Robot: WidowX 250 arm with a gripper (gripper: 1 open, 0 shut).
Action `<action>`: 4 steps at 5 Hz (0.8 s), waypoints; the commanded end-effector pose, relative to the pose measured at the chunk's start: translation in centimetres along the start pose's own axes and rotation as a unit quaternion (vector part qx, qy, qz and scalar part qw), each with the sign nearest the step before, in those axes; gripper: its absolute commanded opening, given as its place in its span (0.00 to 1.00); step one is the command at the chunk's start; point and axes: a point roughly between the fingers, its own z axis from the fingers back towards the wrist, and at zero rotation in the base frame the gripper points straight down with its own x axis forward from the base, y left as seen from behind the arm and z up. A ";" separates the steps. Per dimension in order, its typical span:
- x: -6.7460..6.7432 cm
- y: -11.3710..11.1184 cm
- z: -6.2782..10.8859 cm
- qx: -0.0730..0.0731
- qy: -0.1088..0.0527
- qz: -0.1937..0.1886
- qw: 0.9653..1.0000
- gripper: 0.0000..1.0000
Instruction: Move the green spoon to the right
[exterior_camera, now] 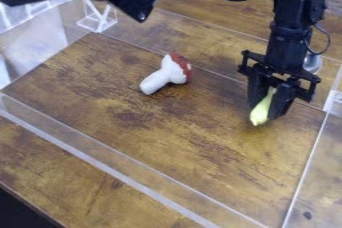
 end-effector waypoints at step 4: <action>-1.8 1.8 1.9 -0.008 0.023 0.038 0.999 0.00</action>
